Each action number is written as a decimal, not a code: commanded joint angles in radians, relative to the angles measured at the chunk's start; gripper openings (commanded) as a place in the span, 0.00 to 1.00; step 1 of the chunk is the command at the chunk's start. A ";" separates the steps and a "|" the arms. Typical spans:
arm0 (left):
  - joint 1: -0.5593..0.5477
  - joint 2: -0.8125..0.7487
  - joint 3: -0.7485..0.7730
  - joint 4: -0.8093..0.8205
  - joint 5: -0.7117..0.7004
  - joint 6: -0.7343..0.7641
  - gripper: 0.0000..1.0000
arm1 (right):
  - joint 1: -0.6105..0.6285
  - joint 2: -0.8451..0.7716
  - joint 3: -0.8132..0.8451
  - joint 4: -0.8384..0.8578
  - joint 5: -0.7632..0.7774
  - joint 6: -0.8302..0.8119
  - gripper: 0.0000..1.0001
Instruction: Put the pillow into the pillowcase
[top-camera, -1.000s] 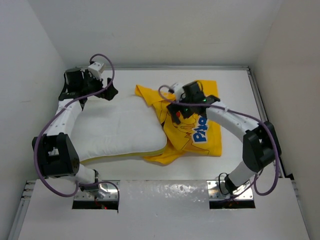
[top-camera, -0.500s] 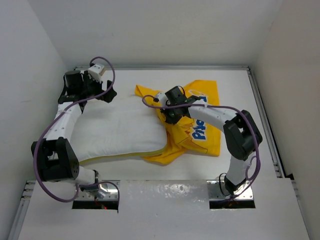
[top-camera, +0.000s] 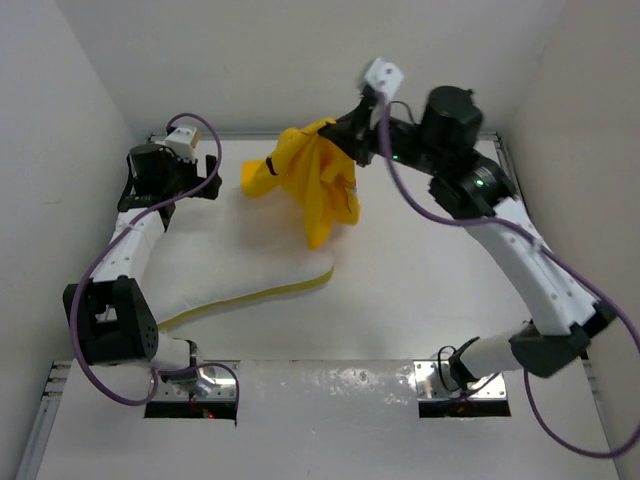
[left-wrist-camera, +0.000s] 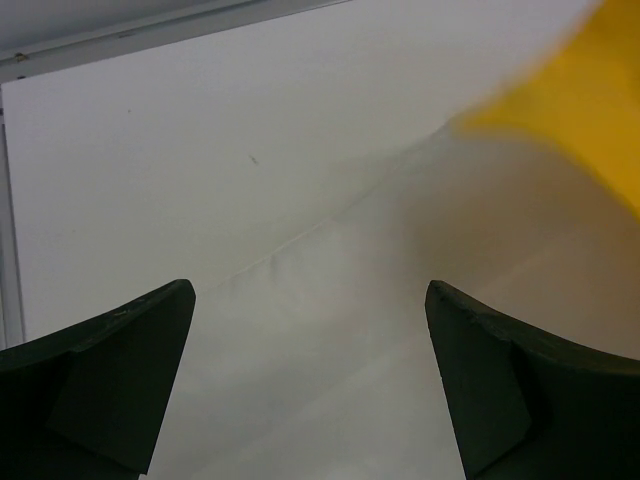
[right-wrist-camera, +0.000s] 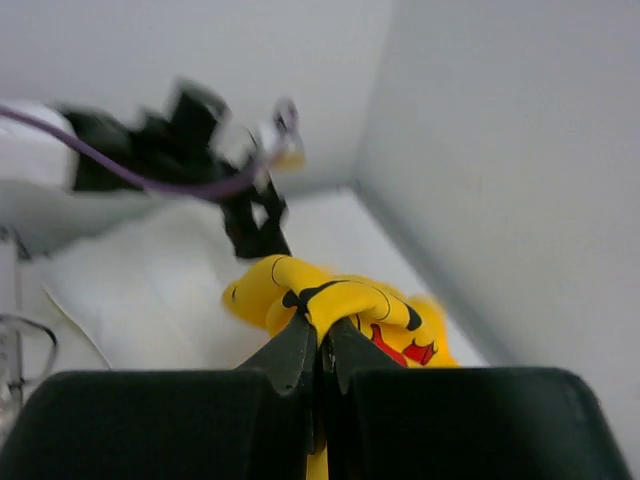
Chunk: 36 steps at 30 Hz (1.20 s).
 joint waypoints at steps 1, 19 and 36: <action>0.001 -0.036 0.002 0.076 -0.071 -0.032 0.99 | 0.003 -0.096 -0.054 0.279 -0.212 0.129 0.00; -0.007 -0.050 0.021 0.058 -0.081 0.092 0.98 | -0.400 0.524 0.138 -0.424 0.362 0.310 0.99; -0.409 0.002 0.124 -0.846 0.197 1.162 0.96 | -0.183 0.042 -0.752 0.048 0.356 0.077 0.94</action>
